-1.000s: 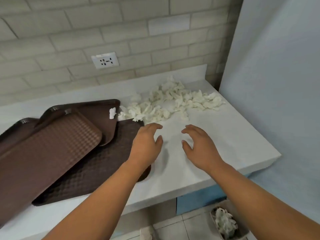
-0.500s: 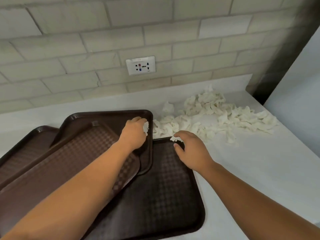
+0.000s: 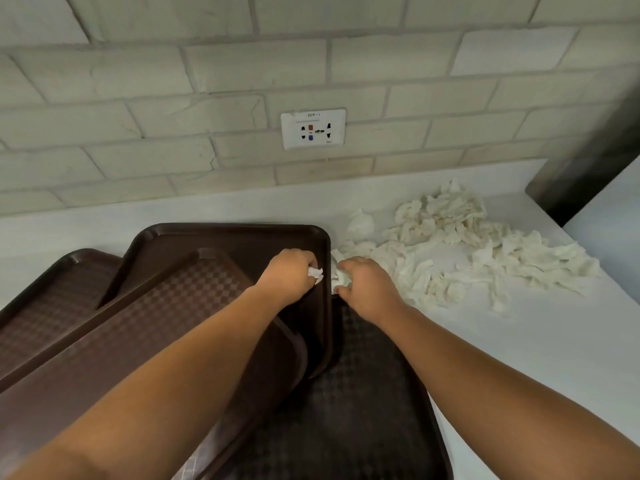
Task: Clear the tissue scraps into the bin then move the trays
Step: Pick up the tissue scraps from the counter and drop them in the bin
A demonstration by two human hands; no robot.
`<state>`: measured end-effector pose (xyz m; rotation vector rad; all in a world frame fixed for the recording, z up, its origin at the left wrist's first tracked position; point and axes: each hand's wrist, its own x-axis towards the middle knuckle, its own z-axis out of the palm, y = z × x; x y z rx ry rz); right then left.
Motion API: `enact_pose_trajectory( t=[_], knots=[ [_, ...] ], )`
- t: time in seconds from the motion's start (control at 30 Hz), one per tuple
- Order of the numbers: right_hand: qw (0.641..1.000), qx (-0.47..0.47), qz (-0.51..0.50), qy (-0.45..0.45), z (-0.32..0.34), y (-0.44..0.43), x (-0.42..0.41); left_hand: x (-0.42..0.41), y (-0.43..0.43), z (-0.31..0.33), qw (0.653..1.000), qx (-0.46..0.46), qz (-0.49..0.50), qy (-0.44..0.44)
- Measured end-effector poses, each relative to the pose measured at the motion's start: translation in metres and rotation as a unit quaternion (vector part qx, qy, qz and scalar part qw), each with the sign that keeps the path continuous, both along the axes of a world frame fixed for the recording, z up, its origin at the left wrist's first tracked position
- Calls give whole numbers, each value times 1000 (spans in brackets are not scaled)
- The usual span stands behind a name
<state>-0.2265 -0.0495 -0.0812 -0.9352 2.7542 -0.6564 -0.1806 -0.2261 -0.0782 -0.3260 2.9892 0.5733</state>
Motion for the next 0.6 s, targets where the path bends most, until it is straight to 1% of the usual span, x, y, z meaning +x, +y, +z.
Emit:
enact_pose_trajectory(
  t=[0.17,0.27,0.33,0.4,0.47,0.53,0.6],
  knots=[
    [998,62,7,-7,-7,-7,-7,8,-7,3,996,57,48,37],
    [998,55,0,9,-6,-3,-10,10,-9,9,994,72,57,58],
    [999,22,-4,39,1,2,-11,11,-8,15,990,91,63,84],
    [997,-32,-17,66,12,10,-11,12,-3,23,984,120,74,107],
    [993,-91,-38,71,25,20,-10,13,5,32,981,136,78,118],
    [986,-148,-72,38,39,33,-7,13,16,40,979,142,82,119],
    [973,-204,-105,-20,53,48,-3,14,31,50,979,144,72,127]
  ],
)
